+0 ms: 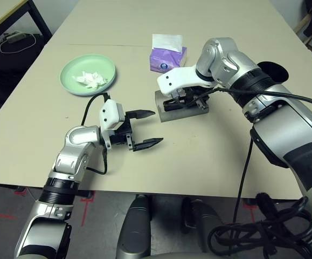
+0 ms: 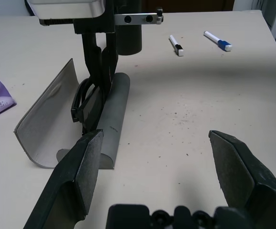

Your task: Organize and tidy the items on the table.

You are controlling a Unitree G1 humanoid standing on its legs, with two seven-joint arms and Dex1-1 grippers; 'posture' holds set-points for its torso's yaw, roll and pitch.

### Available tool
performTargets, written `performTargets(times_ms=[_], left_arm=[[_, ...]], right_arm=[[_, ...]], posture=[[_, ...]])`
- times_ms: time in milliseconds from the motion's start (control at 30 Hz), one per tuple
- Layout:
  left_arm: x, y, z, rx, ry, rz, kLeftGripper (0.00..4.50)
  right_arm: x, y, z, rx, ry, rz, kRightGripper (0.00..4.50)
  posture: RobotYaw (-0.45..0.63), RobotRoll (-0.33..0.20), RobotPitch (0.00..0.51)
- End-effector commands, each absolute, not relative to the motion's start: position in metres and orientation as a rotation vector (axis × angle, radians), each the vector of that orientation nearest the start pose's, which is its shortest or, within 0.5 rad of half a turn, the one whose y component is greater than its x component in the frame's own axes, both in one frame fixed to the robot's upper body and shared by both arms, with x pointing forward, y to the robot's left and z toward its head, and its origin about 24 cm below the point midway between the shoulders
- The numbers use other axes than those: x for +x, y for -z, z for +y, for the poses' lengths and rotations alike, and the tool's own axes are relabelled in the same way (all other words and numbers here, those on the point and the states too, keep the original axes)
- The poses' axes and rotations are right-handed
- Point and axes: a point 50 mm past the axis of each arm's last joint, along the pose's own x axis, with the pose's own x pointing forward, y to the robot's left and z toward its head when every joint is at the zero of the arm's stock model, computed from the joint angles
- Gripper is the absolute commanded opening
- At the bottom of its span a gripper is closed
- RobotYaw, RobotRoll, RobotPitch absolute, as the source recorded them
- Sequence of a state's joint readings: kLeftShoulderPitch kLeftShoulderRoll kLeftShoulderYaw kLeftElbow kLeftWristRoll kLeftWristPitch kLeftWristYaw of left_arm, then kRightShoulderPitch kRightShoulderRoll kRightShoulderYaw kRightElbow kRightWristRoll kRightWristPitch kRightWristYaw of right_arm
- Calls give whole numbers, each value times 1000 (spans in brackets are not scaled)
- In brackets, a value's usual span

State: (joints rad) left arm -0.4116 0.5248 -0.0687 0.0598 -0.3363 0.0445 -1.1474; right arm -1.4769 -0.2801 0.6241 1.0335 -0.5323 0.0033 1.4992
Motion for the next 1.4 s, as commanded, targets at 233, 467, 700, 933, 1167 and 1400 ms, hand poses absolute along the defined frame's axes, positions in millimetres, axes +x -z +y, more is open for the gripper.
performTargets(times_ms=[233, 467, 700, 933, 1167, 1400], left_arm=[[284, -138, 163, 336, 1254, -116, 4500], [284, -136, 161, 327, 1261, -112, 4500], [286, -136, 158, 320, 1277, -110, 4500], [297, -140, 167, 305, 1246, -93, 4500], [296, -135, 184, 290, 1230, -44, 4500], [299, -139, 193, 293, 1194, -28, 4500]], right_arm=[[388, -232, -70, -1500, -1281, 667, 902], [393, -243, -71, -1507, -1209, 609, 3602], [393, -261, -81, -1485, -1173, 570, 4477], [387, -267, -111, -1285, -1134, 519, 4477], [369, -223, -141, -996, -1097, 507, 4477], [343, -179, -153, -535, -1072, 343, 4477]], posture=[[304, 0, 202], [280, 0, 193], [242, 0, 182], [163, 0, 167], [87, 0, 176], [86, 0, 179]])
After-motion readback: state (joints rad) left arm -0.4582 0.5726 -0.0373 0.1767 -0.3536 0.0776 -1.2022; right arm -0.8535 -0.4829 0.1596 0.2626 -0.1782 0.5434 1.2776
